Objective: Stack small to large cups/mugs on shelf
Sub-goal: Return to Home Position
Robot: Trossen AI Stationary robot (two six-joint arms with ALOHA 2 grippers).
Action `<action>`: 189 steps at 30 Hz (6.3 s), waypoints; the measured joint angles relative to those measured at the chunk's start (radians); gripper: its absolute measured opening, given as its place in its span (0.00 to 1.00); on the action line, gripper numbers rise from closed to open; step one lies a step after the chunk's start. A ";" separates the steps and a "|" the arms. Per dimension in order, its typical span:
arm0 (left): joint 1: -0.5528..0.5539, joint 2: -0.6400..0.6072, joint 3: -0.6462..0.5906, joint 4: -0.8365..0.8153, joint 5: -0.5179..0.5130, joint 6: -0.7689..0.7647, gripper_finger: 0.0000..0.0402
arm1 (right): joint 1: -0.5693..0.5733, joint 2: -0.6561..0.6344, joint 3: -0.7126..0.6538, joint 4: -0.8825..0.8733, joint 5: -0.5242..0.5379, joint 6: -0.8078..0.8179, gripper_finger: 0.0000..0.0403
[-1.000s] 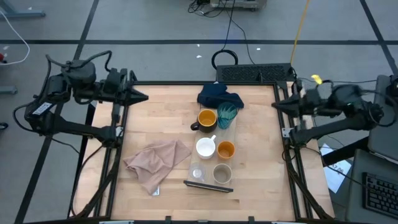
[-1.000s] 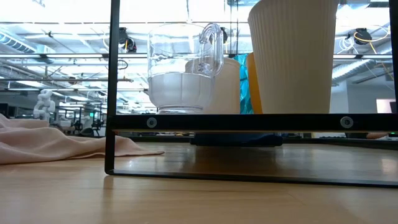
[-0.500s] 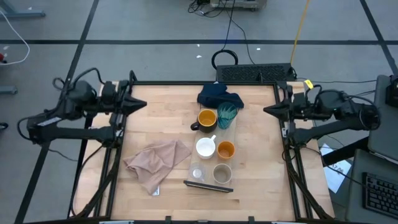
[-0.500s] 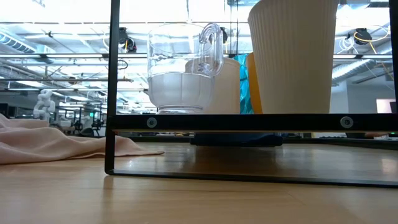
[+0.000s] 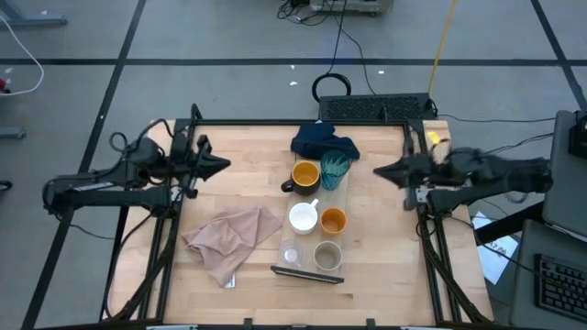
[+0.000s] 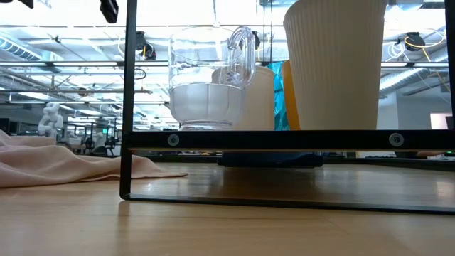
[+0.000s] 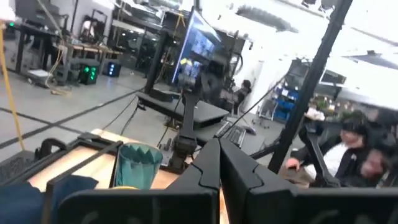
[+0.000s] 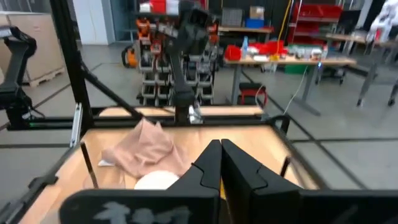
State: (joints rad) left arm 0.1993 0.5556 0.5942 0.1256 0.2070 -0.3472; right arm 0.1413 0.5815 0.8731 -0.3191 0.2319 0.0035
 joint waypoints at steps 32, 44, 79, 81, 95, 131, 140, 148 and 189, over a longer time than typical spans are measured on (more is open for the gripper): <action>-0.122 0.045 -0.254 0.243 0.260 0.371 0.01 | -0.002 -0.086 -0.613 0.612 -0.175 0.014 0.00; -0.152 0.047 -0.430 0.442 0.247 0.429 0.01 | -0.014 -0.097 -0.762 0.819 -0.263 -0.021 0.00; -0.154 0.047 -0.584 0.467 -0.134 0.416 0.01 | -0.119 -0.095 -0.858 0.906 -0.157 -0.103 0.00; -0.154 0.047 -0.584 0.479 -0.118 0.435 0.01 | -0.119 -0.096 -0.858 0.947 -0.098 -0.065 0.00; -0.154 0.047 -0.584 0.476 -0.114 0.419 0.01 | -0.118 -0.096 -0.858 0.935 -0.023 -0.016 0.00; -0.154 -0.302 -0.583 0.466 -0.112 0.418 0.01 | -0.118 -0.379 -0.858 0.727 -0.024 -0.015 0.00; -0.154 -0.422 -0.583 0.361 -0.112 0.418 0.01 | -0.118 -0.417 -0.858 0.634 -0.024 -0.015 0.00; -0.154 -0.428 -0.583 0.170 -0.112 0.416 0.01 | -0.118 -0.479 -0.858 0.382 -0.030 -0.016 0.00; -0.154 -0.456 -0.583 -0.115 -0.190 0.418 0.01 | -0.006 -0.581 -0.858 0.366 -0.029 -0.019 0.00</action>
State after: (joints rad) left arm 0.0452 0.0996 0.0113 0.0105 0.0170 0.0704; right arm 0.1356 0.0010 0.0151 0.0467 0.2031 -0.0151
